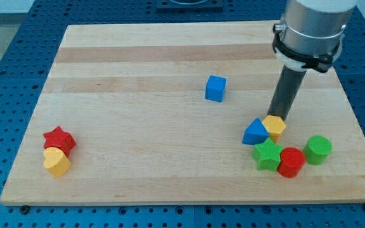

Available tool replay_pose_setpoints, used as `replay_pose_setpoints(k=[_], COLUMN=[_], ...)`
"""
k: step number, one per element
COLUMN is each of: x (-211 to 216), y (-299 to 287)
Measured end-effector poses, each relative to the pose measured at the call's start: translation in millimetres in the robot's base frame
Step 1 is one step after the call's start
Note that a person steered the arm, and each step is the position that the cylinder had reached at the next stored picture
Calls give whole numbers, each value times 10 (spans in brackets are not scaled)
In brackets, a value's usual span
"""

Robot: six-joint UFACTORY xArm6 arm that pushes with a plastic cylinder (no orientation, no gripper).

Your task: Push the triangle in between the green star and hexagon

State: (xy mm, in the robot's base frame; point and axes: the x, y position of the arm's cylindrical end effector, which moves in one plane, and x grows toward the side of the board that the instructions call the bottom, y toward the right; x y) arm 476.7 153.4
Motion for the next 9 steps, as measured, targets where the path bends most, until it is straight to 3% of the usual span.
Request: replay_pose_setpoints(k=[2, 4, 7, 9], x=[-249, -175, 79, 304], y=[-361, -704, -695, -355])
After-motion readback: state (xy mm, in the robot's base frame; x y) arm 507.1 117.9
